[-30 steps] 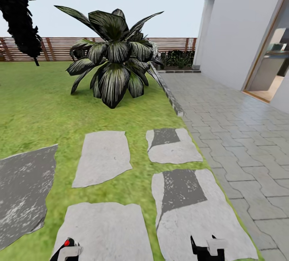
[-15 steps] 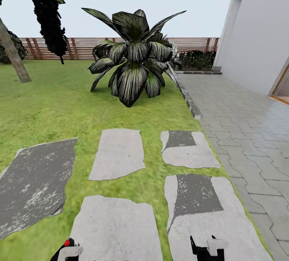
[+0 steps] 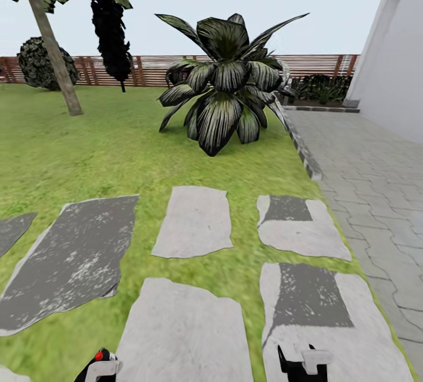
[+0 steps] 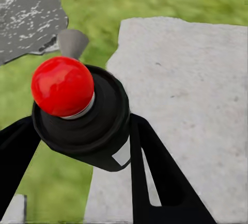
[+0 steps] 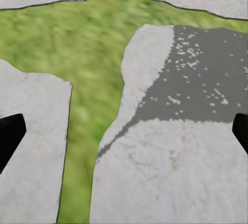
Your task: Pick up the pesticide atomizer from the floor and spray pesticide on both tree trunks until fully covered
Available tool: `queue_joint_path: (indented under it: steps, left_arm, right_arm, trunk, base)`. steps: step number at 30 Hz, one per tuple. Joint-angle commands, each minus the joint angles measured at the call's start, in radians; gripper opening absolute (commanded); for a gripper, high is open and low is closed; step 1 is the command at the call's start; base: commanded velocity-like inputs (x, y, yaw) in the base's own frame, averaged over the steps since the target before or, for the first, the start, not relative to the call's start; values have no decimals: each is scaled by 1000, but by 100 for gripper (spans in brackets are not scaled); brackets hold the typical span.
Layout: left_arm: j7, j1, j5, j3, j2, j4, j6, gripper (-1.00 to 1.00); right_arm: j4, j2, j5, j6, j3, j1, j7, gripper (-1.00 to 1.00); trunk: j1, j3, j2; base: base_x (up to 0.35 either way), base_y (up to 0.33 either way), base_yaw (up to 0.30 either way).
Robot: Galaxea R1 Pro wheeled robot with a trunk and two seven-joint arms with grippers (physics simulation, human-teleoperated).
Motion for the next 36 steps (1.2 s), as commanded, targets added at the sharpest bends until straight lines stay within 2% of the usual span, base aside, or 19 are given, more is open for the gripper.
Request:
queue_joint_path:
  steps: [1, 14, 31, 36]
  left_arm:
    - [0, 0, 0, 0, 0, 0, 0, -100]
    - [1, 0, 3, 1, 0, 0, 1, -100]
    - [0, 0, 6, 1, 0, 0, 3, -100]
    - [0, 0, 6, 2, 0, 0, 3, -100]
  right_arm:
    - [0, 0, 0, 0, 0, 0, 0, 100]
    - [0, 0, 0, 0, 0, 0, 0, 100]
    - [2, 2, 0, 0, 1, 0, 0, 100]
    - [2, -3, 0, 0, 1, 0, 1, 100]
  trunk:
    - [0, 0, 0]
    - [0, 0, 0]
    - [0, 0, 0]
    - [0, 0, 0]
  base:
    - [0, 0, 279]
    - [27, 13, 279]
    - [263, 182, 279]
    - [274, 191, 98]
